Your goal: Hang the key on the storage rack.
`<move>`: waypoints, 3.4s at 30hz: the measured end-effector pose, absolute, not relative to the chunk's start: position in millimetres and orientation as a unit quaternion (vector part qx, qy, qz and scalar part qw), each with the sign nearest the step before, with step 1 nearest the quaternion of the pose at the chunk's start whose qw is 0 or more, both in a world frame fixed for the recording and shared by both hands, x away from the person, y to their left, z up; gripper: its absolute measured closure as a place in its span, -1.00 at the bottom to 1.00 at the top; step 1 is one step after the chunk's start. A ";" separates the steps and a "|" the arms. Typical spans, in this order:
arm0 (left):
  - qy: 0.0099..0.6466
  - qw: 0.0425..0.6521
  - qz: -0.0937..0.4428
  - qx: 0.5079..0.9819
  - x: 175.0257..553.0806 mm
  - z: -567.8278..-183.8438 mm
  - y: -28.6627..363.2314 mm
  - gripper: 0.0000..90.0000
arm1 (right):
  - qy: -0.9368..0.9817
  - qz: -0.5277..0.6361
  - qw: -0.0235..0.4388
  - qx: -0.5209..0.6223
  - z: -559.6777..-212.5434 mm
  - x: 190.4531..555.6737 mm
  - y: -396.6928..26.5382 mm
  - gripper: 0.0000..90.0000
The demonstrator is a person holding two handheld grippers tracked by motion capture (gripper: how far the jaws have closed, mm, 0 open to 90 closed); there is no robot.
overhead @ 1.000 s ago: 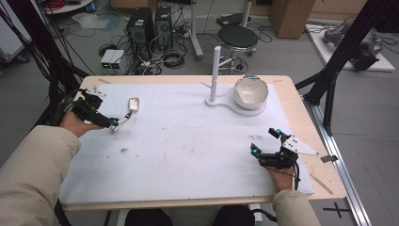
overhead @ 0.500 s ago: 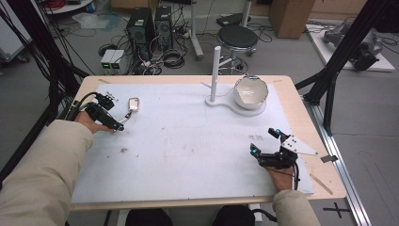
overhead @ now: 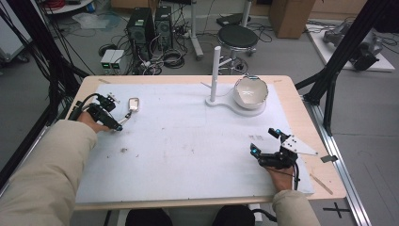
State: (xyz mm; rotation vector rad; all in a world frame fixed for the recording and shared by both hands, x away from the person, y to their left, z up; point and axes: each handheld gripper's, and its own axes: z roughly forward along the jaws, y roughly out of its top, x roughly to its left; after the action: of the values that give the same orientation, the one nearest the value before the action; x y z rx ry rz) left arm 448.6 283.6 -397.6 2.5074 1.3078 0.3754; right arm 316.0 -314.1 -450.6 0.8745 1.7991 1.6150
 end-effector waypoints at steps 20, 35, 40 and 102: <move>0.431 0.115 0.147 0.883 447.8 -403.0 276.7 0.65 | 0.672 0.601 0.283 0.327 -450.6 315.9 -314.0 -0.98; 0.401 0.150 0.187 0.884 439.1 -389.5 278.3 0.66 | 0.672 0.602 0.285 0.323 -450.6 316.1 -313.8 -0.98; 0.387 0.191 0.198 0.880 429.4 -371.7 277.5 0.66 | 0.672 0.603 0.280 0.326 -450.4 315.9 -314.2 -0.98; 0.046 0.408 0.070 0.909 345.8 -295.3 86.0 0.66 | 0.897 0.440 0.014 0.035 -299.1 365.9 -169.3 -0.60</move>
State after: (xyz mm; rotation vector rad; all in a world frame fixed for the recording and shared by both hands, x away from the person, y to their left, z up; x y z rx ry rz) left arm 345.8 86.0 -295.3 2.2924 0.1169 0.1763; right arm 365.9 -169.3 -299.1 0.1101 2.7941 1.3695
